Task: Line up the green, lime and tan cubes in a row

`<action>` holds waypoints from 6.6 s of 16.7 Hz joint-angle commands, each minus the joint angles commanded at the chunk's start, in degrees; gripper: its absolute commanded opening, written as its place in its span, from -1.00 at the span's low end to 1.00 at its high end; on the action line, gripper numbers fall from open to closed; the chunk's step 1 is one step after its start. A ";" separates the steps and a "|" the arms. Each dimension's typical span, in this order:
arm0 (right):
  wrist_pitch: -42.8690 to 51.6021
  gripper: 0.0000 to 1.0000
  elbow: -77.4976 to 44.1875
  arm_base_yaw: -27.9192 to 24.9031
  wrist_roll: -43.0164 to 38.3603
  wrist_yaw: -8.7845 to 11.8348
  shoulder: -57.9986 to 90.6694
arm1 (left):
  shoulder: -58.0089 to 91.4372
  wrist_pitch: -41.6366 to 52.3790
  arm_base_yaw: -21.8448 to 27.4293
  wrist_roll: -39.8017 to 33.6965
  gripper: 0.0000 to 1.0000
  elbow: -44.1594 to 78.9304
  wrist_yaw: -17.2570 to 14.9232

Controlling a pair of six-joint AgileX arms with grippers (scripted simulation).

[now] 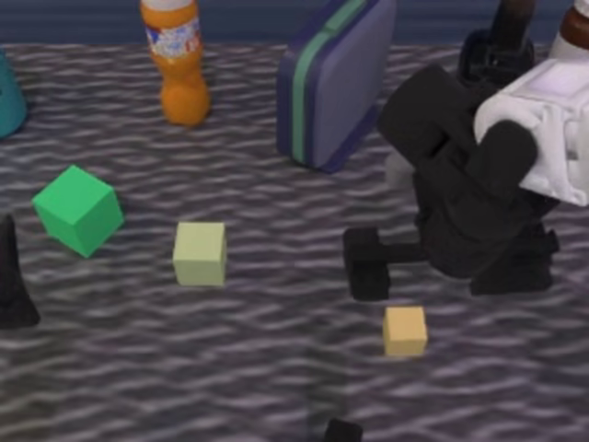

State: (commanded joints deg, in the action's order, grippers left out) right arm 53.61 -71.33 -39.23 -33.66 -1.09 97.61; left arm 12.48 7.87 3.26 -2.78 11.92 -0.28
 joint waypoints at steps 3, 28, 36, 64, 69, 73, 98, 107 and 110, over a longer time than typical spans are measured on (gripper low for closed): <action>-6.78 1.00 10.27 0.82 4.38 0.39 -13.55 | 14.30 7.76 2.84 -2.69 1.00 11.74 0.05; -53.61 1.00 71.34 38.65 33.66 1.09 -97.61 | 108.70 56.75 20.76 -19.39 1.00 83.90 0.15; -53.61 1.00 71.34 38.65 33.66 1.09 -97.61 | 113.14 44.95 20.61 -19.19 1.00 76.93 0.11; -53.61 1.00 71.34 38.65 33.66 1.09 -97.61 | 115.72 39.40 20.67 -19.21 -1.00 73.56 0.09; -53.61 1.00 71.34 38.65 33.66 1.09 -97.61 | 112.74 44.43 20.33 -18.89 -1.00 76.77 0.69; -53.61 1.00 71.34 38.65 33.66 1.09 -97.61 | 109.47 52.65 19.59 -19.04 -1.00 81.32 0.62; -53.61 1.00 71.34 38.65 33.66 1.09 -97.61 | 112.19 57.47 44.02 -43.39 -1.00 89.10 0.86; -53.61 1.00 71.34 38.65 33.66 1.09 -97.61 | 115.43 45.91 44.24 -43.74 -1.00 80.81 0.78; -53.61 1.00 71.34 38.65 33.66 1.09 -97.61 | 115.43 45.91 44.24 -43.74 -0.70 80.81 0.78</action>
State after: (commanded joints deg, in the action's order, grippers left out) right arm 0.00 0.00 -0.57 0.00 0.00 0.00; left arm 127.91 53.78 47.50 -46.52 92.73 0.50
